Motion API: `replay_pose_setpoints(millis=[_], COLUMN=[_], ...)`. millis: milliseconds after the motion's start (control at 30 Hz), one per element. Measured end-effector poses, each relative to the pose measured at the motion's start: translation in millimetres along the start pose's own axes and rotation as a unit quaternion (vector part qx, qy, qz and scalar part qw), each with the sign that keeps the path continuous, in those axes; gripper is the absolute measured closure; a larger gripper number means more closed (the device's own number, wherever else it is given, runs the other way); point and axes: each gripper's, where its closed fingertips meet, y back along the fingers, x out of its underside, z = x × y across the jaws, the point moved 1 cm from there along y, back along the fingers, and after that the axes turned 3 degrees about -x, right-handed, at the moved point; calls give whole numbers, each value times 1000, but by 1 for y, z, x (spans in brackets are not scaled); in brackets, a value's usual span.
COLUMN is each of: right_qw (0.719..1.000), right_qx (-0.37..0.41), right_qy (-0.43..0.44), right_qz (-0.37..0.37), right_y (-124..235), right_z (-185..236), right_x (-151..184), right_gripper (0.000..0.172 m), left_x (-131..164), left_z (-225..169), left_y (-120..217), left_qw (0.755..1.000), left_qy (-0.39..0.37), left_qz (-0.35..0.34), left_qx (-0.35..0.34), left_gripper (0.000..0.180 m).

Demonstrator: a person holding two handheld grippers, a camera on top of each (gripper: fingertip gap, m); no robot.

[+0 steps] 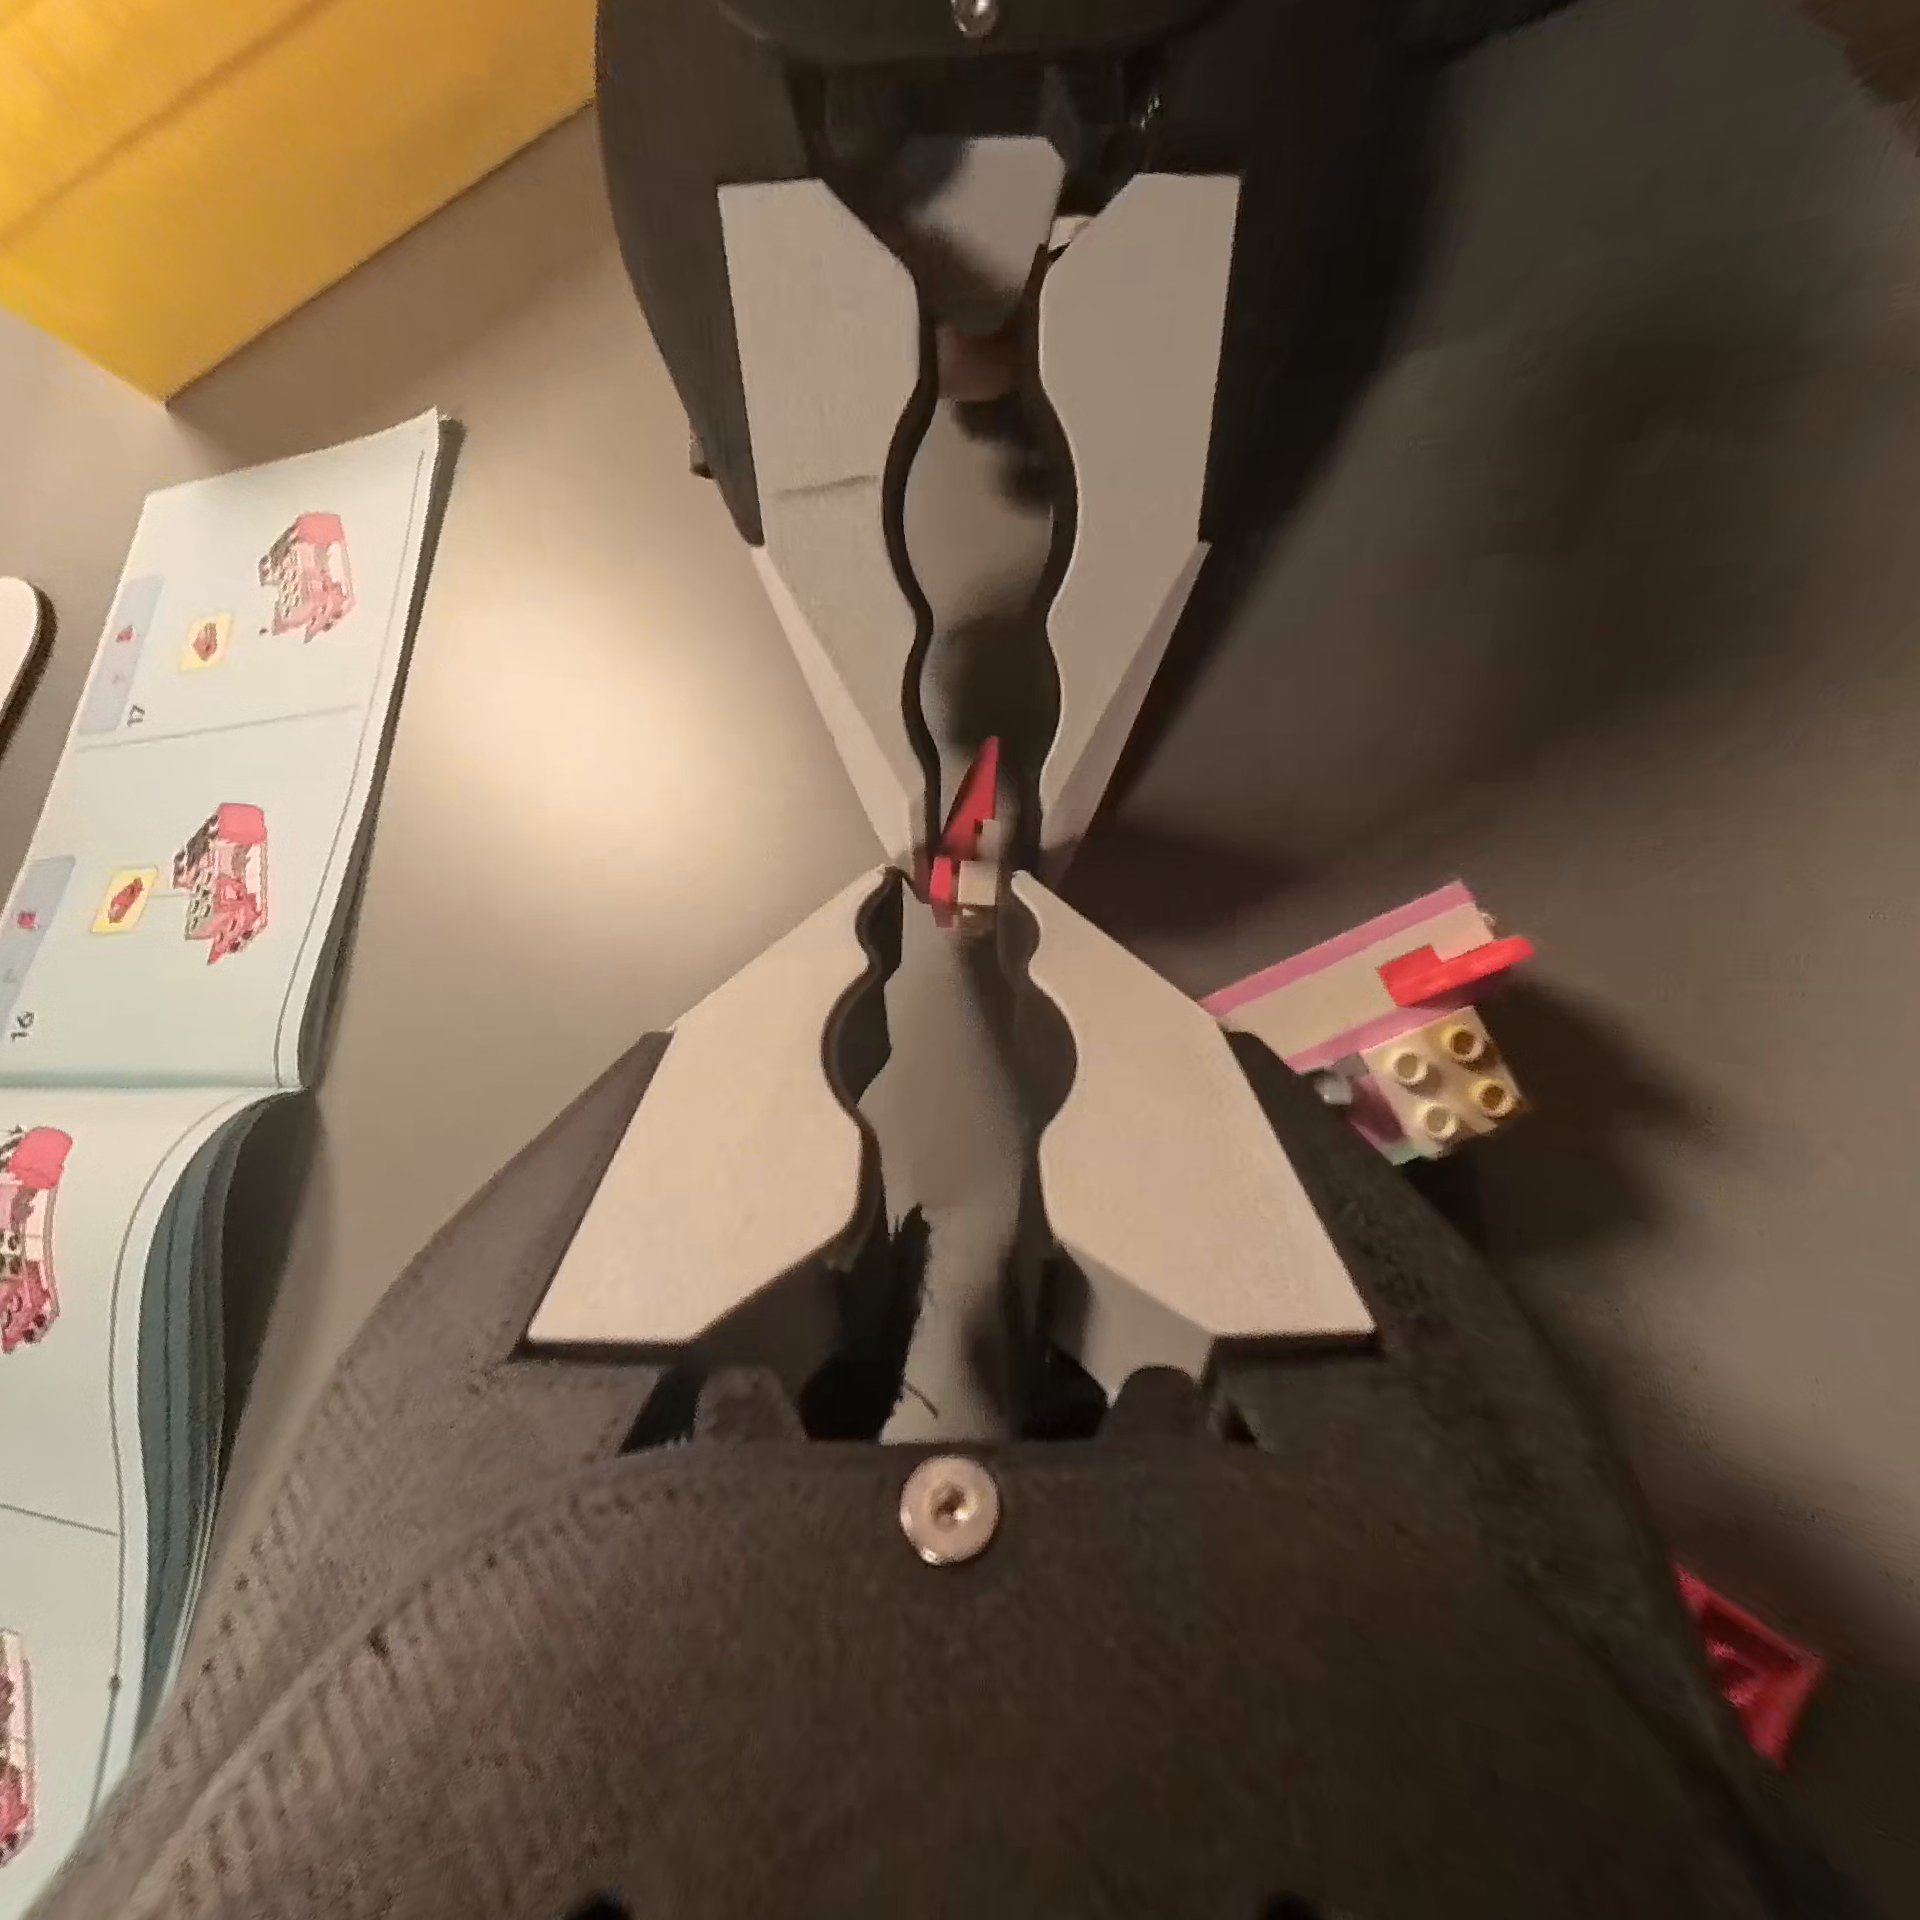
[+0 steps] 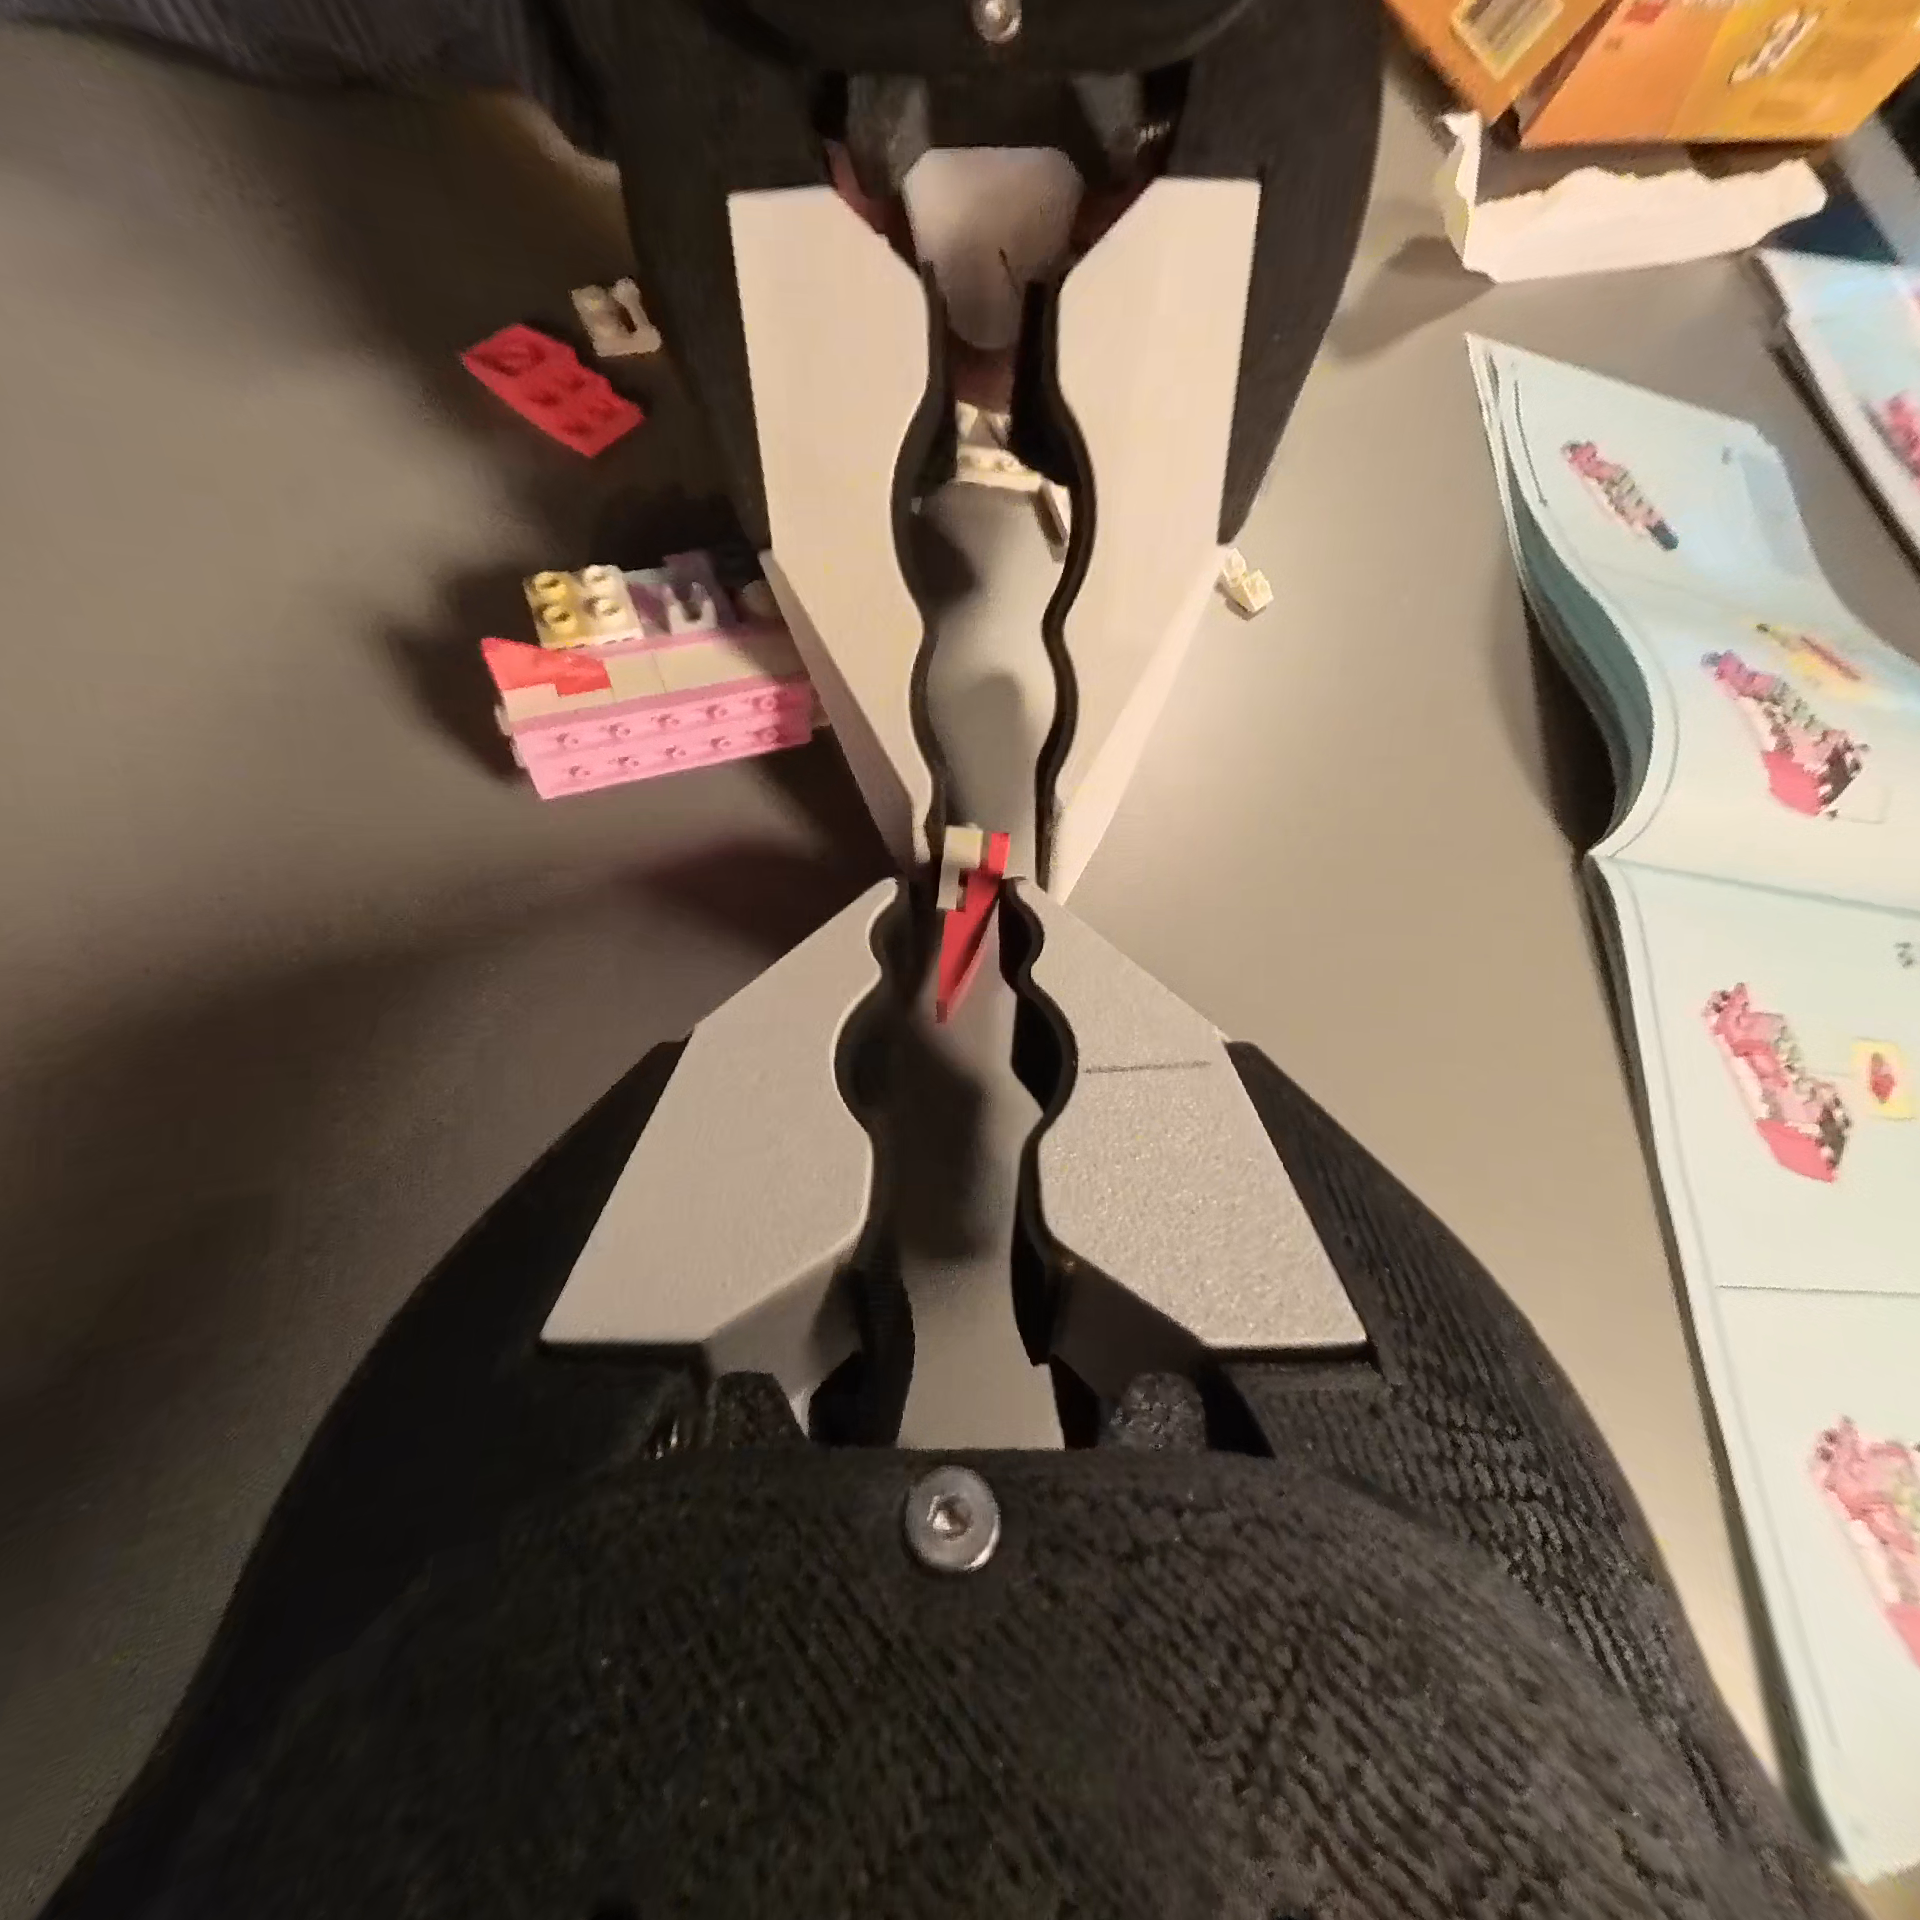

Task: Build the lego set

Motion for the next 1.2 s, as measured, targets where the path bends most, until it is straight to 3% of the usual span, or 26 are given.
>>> replay_pose_setpoints(millis=[400,967,1033,1200], right_qw=[993,996,996,984], right_qx=[83,-56,-37,109], right_qy=[81,44,53,143], right_qz=[-17,-60,-59,-2], right_y=[18,26,28,30], right_z=[-13,21,16,-9], right_x=[-8,-6,-7,-9], right_gripper=[159,161,161,163], left_x=[-16,-26,-28,-29], left_z=[14,-18,-13,10], left_y=[6,5,6,8], left_qw=[996,997,997,989], left_qy=[-45,-61,-55,-98], left_qz=[-15,-49,-48,-11], left_qx=[-76,16,0,-106], left_gripper=[167,166,166,167])
